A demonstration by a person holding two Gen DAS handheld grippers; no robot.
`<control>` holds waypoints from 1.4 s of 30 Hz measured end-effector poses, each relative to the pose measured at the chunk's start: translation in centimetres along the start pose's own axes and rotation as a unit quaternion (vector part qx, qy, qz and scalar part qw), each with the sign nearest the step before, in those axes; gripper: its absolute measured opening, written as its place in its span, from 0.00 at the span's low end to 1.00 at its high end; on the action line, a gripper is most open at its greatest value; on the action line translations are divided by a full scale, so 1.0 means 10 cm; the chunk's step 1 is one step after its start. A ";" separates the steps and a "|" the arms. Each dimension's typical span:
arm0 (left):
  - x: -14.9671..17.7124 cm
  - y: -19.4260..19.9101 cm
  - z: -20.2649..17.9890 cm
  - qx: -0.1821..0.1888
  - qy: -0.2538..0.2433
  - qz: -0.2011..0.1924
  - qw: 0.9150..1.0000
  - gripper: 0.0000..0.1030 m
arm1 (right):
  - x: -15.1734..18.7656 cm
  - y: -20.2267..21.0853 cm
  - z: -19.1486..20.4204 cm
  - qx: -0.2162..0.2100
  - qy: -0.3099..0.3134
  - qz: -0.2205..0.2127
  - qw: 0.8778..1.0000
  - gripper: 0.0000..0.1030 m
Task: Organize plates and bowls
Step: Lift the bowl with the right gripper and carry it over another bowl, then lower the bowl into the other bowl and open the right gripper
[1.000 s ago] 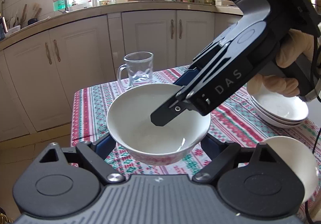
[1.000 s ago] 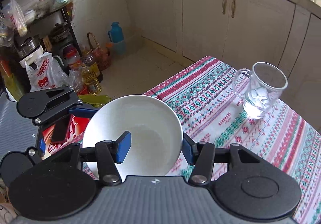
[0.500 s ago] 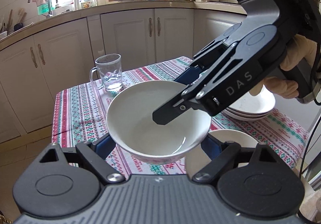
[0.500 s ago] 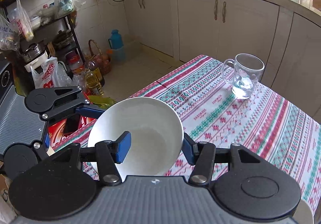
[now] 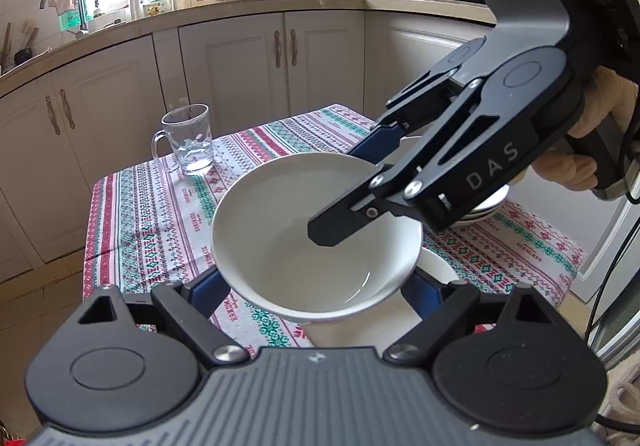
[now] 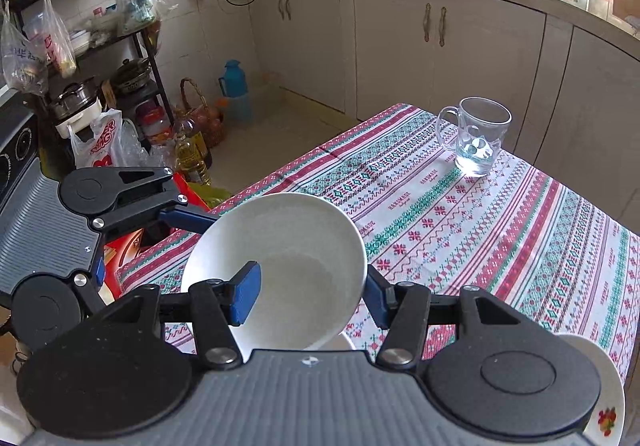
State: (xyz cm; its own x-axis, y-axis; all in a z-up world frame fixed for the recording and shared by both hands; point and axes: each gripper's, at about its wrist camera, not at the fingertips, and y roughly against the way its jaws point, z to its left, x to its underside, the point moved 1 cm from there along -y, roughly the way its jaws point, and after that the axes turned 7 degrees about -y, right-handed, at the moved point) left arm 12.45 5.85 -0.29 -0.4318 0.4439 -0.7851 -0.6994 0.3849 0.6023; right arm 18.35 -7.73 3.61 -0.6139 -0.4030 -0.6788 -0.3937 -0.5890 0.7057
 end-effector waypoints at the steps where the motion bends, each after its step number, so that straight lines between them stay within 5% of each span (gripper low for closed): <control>1: 0.00 0.01 -0.01 0.001 -0.001 0.001 1.000 0.88 | 0.02 0.01 0.00 0.001 0.000 0.000 1.000 0.59; 42: 0.10 -0.08 -0.26 0.048 0.011 0.049 0.998 0.88 | 0.49 0.02 -0.09 0.001 -0.039 0.024 0.999 0.59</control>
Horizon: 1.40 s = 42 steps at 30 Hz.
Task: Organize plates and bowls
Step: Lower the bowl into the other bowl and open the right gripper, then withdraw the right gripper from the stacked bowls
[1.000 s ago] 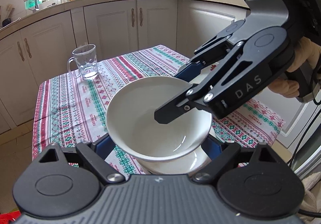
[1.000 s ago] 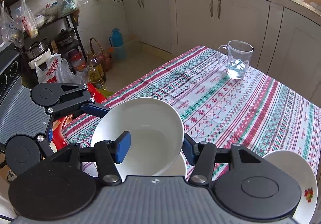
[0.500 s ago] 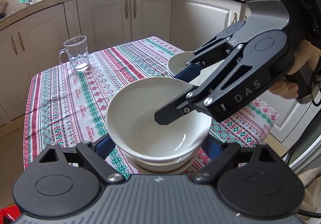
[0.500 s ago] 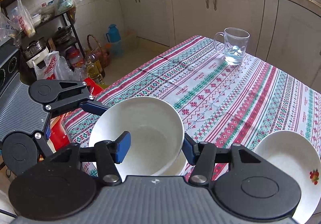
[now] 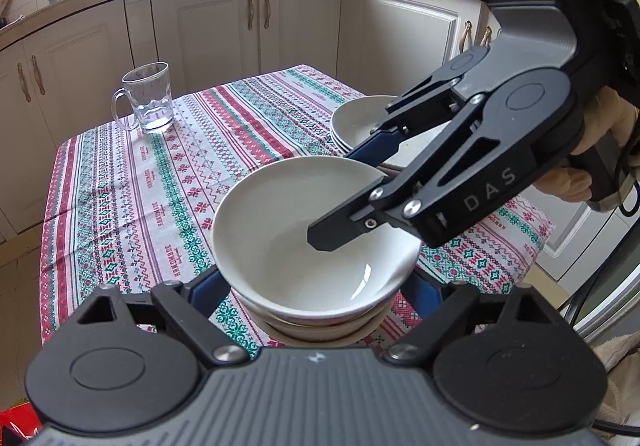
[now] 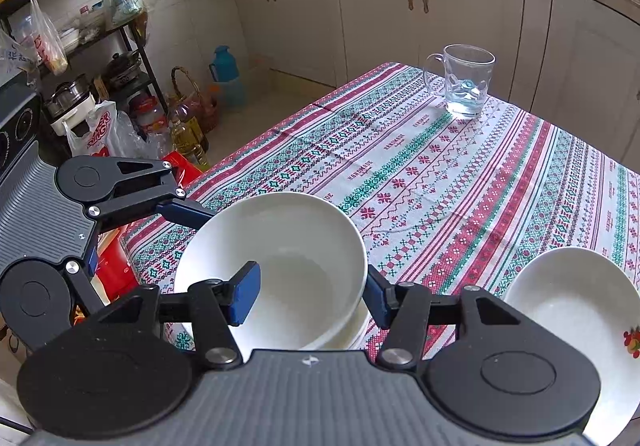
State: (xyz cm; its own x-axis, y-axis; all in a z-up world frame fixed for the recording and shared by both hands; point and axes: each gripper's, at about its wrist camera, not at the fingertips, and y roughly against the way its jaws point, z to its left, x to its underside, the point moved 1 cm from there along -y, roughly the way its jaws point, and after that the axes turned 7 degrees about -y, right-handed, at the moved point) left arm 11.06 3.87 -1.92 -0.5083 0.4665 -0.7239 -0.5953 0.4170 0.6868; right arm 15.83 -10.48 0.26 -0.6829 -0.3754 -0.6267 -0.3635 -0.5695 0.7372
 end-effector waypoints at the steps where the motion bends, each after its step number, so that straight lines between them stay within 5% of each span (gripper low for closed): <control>1: 0.00 0.00 0.00 0.000 0.000 0.000 1.000 0.88 | 0.00 -0.01 -0.01 0.000 -0.001 0.000 1.000 0.59; 25: -0.01 -0.08 0.05 0.016 0.001 0.012 1.000 0.89 | 0.02 -0.02 -0.02 -0.001 -0.003 0.003 1.000 0.62; 29: -0.01 -0.06 0.03 0.008 -0.015 0.007 1.000 0.89 | 0.02 0.00 -0.01 -0.003 -0.004 -0.006 1.000 0.84; 42: 0.09 0.14 0.00 0.004 -0.031 -0.023 0.999 0.94 | 0.07 -0.02 0.06 0.013 0.011 -0.012 1.000 0.88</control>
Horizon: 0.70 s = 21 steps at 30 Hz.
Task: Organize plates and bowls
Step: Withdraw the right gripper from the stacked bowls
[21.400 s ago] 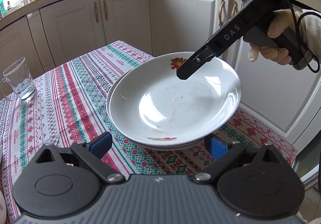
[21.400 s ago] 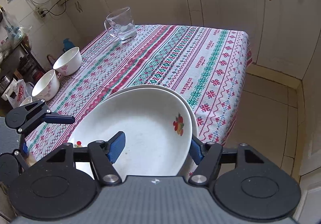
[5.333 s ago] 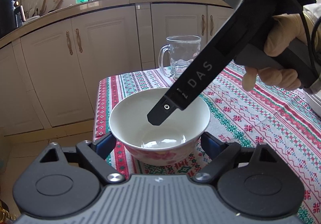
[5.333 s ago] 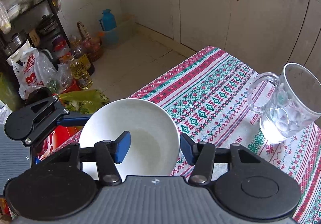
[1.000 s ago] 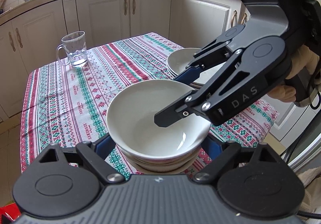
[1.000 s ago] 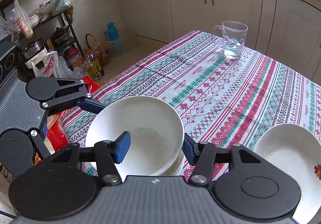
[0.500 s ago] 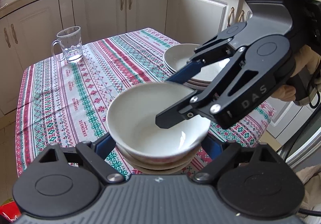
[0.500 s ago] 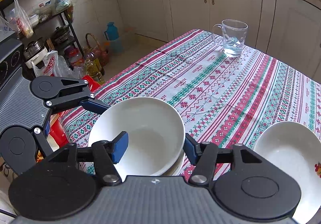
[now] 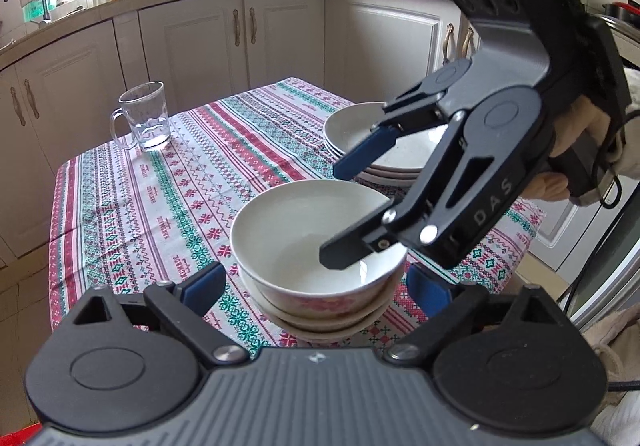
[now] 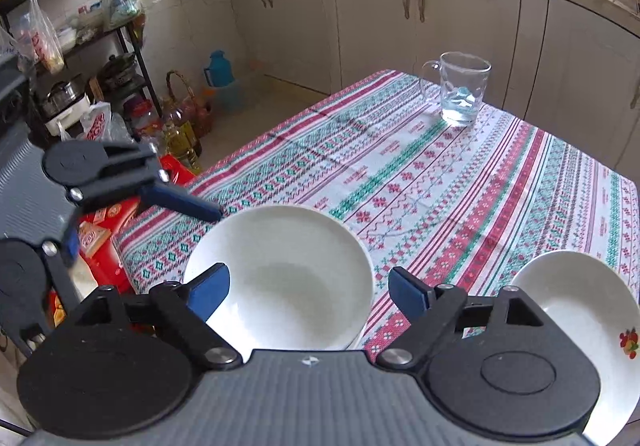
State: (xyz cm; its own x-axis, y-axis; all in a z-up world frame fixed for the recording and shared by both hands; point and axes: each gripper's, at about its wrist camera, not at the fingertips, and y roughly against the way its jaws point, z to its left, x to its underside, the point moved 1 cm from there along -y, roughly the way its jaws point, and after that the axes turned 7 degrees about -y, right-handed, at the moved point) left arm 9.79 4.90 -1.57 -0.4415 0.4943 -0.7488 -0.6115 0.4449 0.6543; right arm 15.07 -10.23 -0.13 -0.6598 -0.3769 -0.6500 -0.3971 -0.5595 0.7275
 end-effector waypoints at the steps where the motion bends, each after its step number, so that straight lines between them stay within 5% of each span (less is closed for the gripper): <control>1: 0.01 0.01 0.00 0.000 0.001 0.000 1.000 0.94 | 0.02 -0.02 0.01 0.000 0.002 0.002 1.000 0.88; 7: 0.06 0.08 0.01 -0.019 0.012 -0.006 1.000 0.94 | 0.08 -0.05 0.11 0.011 0.021 0.001 1.000 0.93; 17: 0.06 0.39 0.00 -0.099 0.050 -0.029 0.993 0.97 | 0.23 0.45 0.14 0.005 0.028 -0.076 0.997 1.00; 21: 0.05 0.41 -0.05 -0.105 0.063 -0.029 0.992 0.97 | 0.34 0.62 0.17 0.003 0.036 -0.094 0.995 1.00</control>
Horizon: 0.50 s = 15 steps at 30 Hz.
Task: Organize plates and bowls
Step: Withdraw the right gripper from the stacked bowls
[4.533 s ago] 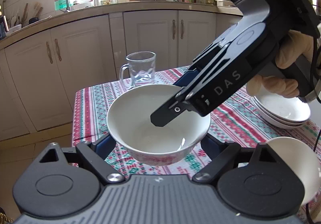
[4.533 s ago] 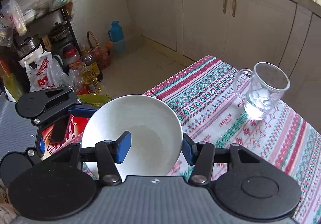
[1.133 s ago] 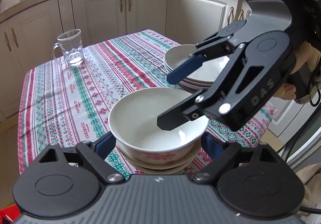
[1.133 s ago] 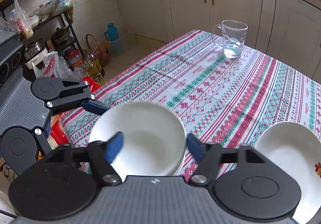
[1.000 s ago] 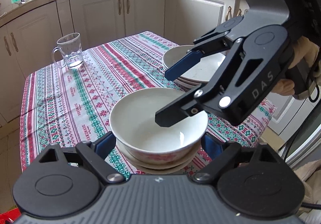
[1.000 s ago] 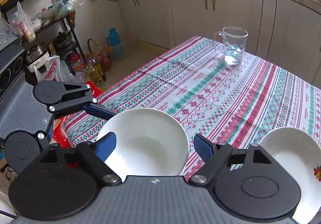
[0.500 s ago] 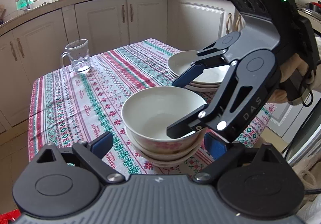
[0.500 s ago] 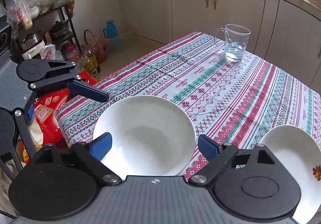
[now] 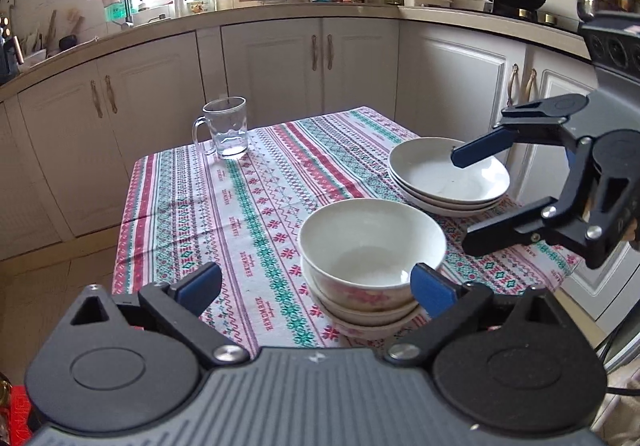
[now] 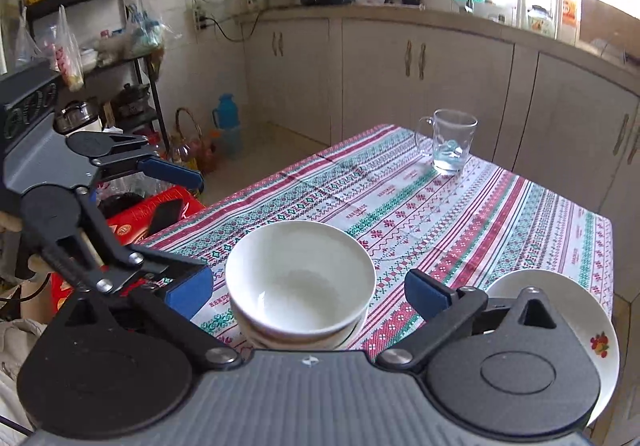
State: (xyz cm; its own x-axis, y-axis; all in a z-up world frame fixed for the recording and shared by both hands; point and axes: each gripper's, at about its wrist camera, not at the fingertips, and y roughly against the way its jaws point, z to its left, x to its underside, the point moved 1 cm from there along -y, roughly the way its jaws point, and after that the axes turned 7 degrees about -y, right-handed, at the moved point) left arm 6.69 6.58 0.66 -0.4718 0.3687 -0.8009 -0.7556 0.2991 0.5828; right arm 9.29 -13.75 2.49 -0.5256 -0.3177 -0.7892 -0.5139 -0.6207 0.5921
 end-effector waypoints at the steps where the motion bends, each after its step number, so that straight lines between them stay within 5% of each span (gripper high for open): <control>1: 0.00 0.01 -0.02 -0.002 0.001 -0.002 1.000 0.97 | 0.02 0.03 0.00 0.001 0.002 -0.003 1.000 1.00; 15: -0.10 0.06 -0.24 -0.008 -0.033 -0.016 0.999 0.97 | 0.22 0.31 -0.04 0.002 -0.003 -0.034 0.999 1.00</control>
State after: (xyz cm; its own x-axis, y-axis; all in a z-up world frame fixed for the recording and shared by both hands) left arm 5.61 4.26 1.48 -0.4163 0.4174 -0.8077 -0.7774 0.2973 0.5543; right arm 6.86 -16.62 2.53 -0.4931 -0.2705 -0.8269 -0.5519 -0.6374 0.5377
